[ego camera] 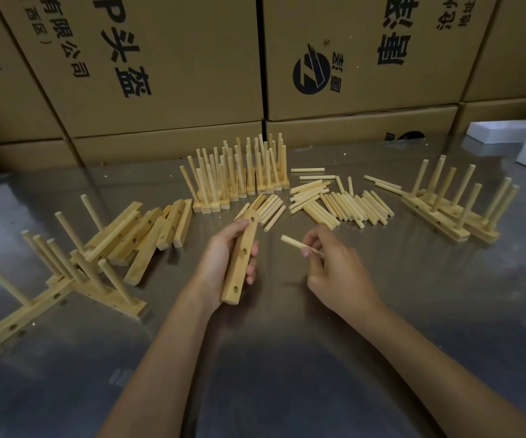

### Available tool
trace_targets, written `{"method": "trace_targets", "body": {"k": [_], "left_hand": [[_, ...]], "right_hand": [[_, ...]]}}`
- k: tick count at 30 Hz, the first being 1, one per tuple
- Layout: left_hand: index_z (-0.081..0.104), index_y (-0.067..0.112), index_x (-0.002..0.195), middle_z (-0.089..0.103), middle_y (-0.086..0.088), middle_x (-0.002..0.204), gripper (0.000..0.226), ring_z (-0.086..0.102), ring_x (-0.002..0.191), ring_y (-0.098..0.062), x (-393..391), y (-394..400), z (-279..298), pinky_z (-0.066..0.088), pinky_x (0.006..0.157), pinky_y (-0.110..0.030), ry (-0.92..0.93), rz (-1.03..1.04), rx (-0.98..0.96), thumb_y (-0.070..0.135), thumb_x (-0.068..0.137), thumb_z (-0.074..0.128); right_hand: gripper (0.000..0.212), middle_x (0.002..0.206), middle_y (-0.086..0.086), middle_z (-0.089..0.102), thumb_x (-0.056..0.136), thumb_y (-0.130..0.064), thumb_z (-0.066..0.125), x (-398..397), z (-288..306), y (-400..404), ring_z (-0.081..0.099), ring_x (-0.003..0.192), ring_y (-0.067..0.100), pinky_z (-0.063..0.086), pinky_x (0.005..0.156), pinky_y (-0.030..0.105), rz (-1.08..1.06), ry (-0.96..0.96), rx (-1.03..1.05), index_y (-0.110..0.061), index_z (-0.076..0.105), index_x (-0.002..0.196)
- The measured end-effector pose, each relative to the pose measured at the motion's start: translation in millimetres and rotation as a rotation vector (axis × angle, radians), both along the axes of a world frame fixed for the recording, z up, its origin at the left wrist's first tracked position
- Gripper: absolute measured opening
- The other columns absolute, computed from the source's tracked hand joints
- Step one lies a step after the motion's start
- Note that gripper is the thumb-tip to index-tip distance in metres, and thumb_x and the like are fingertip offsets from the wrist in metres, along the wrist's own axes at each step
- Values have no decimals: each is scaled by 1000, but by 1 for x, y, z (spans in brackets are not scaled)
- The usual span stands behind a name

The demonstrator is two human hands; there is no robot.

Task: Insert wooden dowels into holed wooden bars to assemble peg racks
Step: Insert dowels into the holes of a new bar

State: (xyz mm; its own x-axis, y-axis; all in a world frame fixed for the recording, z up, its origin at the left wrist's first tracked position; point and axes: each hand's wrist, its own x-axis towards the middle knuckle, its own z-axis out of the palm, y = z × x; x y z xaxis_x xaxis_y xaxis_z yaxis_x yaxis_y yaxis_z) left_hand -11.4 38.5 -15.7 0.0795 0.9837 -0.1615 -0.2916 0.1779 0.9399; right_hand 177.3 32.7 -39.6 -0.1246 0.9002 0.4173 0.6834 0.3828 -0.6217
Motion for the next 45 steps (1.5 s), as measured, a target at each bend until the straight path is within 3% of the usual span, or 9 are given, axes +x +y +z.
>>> {"method": "trace_targets", "body": {"k": [6, 16, 29, 33, 35, 38, 40, 42, 45], "left_hand": [[52, 39, 141, 59, -5, 78, 43, 47, 49, -15, 21, -8, -3, 34, 39, -25, 76, -194, 129, 22, 102, 44], [50, 37, 142, 48, -4, 70, 42, 38, 47, -13, 24, -14, -6, 31, 39, -25, 51, -257, 66, 22, 103, 42], [49, 35, 144, 47, -5, 68, 44, 36, 44, -12, 23, -14, -8, 31, 38, -24, 107, -248, 54, 20, 103, 42], [52, 31, 140, 49, -5, 68, 43, 42, 44, -13, 26, -11, -6, 36, 38, -24, 34, -248, 39, 23, 99, 45], [53, 25, 139, 50, -5, 69, 39, 45, 49, -15, 26, -11, -4, 40, 41, -25, -15, -214, 38, 24, 102, 42], [52, 15, 139, 50, -5, 68, 41, 48, 55, -18, 22, -11, -3, 41, 43, -27, -26, -204, 14, 30, 104, 38], [52, 13, 139, 49, -5, 67, 42, 45, 53, -17, 22, -14, -2, 39, 41, -25, -10, -230, 5, 31, 104, 38], [53, 16, 138, 47, -5, 66, 40, 41, 50, -15, 25, -17, -1, 36, 39, -24, 6, -272, 16, 30, 103, 39], [54, 21, 136, 47, -3, 65, 37, 40, 47, -13, 28, -18, -1, 33, 38, -22, 37, -302, 33, 30, 104, 38]], "right_hand": [[18, 88, -16, 62, 94, -14, 55, 2, 14, -7, 55, 67, 5, 43, 58, 28, 25, -16, 134, -25, 65, 105], [2, 72, -14, 55, 92, -25, 60, 9, 19, -9, 52, 62, 12, 39, 55, 29, 22, -156, 172, -26, 61, 91], [14, 72, -12, 54, 95, -27, 56, 10, 20, -7, 49, 62, 14, 30, 56, 27, 38, -266, 161, -24, 70, 93], [9, 59, -12, 47, 99, -25, 47, 8, 21, -7, 42, 51, 6, 30, 58, 30, 8, -275, 127, -26, 49, 91], [12, 59, -8, 53, 103, -29, 41, 7, 24, -7, 46, 51, 4, 34, 58, 32, 12, -132, 95, -24, 41, 92], [14, 76, -1, 72, 104, -30, 44, 9, 39, -9, 62, 58, 14, 46, 56, 35, 138, 436, -71, -19, 45, 96], [10, 82, 3, 75, 102, -22, 52, 14, 48, -10, 65, 67, 27, 50, 61, 39, 195, 684, -109, -18, 48, 93], [9, 86, 10, 75, 99, -12, 56, 17, 52, -10, 67, 70, 20, 54, 63, 29, 248, 809, -99, -12, 51, 92], [6, 92, 17, 73, 97, -2, 55, 15, 50, -9, 70, 77, 20, 58, 71, 29, 286, 837, -93, 3, 51, 97]]}}
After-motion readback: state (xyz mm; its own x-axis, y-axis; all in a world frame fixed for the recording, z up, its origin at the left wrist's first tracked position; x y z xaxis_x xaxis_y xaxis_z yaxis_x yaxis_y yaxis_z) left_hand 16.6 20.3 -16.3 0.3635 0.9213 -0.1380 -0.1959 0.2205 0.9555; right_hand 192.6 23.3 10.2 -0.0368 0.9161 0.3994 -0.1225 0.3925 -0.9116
